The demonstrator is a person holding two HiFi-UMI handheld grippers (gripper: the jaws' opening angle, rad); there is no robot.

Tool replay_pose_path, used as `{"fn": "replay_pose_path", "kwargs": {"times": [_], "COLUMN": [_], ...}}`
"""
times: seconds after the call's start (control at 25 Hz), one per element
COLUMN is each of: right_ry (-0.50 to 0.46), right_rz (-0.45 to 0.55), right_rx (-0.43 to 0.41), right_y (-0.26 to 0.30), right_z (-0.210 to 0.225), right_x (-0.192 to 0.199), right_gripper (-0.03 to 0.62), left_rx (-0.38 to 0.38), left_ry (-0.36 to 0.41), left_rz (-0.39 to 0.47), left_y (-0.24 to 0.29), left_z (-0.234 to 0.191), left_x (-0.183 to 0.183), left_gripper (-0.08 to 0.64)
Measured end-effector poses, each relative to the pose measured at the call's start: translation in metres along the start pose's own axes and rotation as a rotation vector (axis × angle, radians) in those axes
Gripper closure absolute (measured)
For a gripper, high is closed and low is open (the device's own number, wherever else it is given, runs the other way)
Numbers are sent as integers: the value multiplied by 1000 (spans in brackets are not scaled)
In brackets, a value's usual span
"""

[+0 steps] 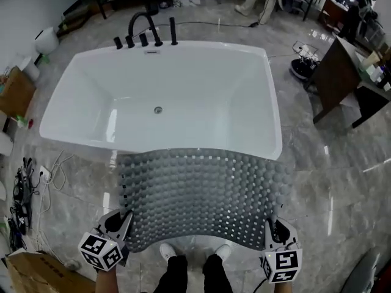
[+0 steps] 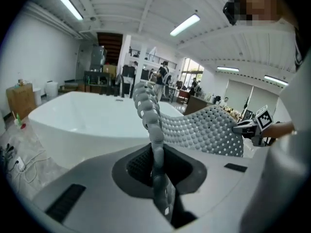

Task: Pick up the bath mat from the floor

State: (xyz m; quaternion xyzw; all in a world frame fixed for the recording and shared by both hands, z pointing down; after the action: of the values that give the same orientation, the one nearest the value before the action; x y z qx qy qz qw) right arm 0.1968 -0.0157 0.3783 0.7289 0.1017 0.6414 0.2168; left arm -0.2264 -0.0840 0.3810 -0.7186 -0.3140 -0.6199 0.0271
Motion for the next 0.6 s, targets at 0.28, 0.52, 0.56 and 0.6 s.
{"fn": "replay_pose_path", "kwargs": {"times": [0.28, 0.52, 0.56, 0.6], "right_ry": [-37, -37, -42, -51], "right_rz": [218, 361, 380, 398], "right_rx": [53, 96, 101, 105], "right_y": [-62, -101, -106, -110], "right_z": [19, 19, 18, 18], "right_x": [-164, -233, -240, -247], "right_gripper": [525, 525, 525, 525], "left_rx": [-5, -7, -4, -3], "left_ry": [65, 113, 124, 132], "left_rz": [223, 359, 377, 394], "left_y": [-49, -79, -83, -87], "left_z": [38, 60, 63, 66], "left_x": [-177, -250, -258, -264], "left_gripper": [512, 512, 512, 512]}}
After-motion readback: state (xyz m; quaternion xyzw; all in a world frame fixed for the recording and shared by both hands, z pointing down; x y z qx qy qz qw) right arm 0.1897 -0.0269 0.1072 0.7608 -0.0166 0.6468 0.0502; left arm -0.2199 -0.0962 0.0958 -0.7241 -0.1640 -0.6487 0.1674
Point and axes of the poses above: the fingertips, and each gripper's own axes: y forward along the fingers, z to its right, x out of its underside, the point moved 4 cm from there along -y, backward along the fingers, and after that the axes turned 15 degrees about z, right-handed, at the moved point
